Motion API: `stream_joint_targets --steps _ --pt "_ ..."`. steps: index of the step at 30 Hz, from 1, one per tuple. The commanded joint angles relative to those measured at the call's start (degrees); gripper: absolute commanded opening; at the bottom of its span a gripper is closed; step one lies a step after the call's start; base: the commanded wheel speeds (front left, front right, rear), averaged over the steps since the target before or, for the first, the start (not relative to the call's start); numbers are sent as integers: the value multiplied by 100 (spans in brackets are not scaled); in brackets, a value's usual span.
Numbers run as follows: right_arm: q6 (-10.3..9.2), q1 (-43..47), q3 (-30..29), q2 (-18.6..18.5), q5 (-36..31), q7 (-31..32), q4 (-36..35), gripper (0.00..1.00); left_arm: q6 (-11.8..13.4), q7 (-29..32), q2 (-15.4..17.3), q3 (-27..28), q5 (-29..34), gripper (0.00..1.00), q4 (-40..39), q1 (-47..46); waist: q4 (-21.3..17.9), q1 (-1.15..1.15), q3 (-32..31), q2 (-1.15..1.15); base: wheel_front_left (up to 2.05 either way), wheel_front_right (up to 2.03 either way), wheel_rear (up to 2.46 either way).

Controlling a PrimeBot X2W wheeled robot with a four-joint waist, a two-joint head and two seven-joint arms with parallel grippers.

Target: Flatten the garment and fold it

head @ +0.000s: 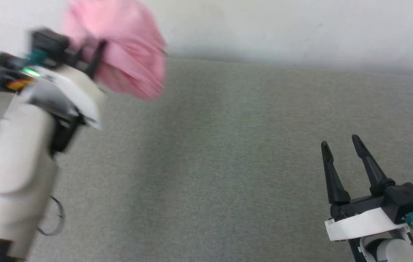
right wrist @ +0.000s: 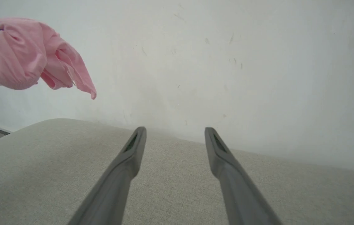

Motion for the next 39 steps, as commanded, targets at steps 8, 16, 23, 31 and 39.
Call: stream_joint_targets --steps 8,16,23,31,39 --pt "-12 -89 24 13 150 -27 -79 100 3 269 -1027 -1163 80 0 -251 740 -1278 2 156 0 0 0 0" --pt "-12 -148 88 13 348 -27 31 100 -43 202 -1496 -2722 -5 100 798 737 -1723 2 390 0 0 0 0" --pt "-12 -57 6 14 320 -27 138 100 -45 -428 -1559 -3065 -276 100 1198 681 -1521 2 113 0 0 0 0" --pt "-12 188 -84 14 181 -27 237 100 303 -1397 -1332 -2477 -565 100 863 812 -913 2 -546 0 0 0 0" --pt "-12 509 -153 14 132 -27 294 100 1313 -1929 -550 -1520 -825 100 -276 1731 -433 2 -958 0 0 0 0"
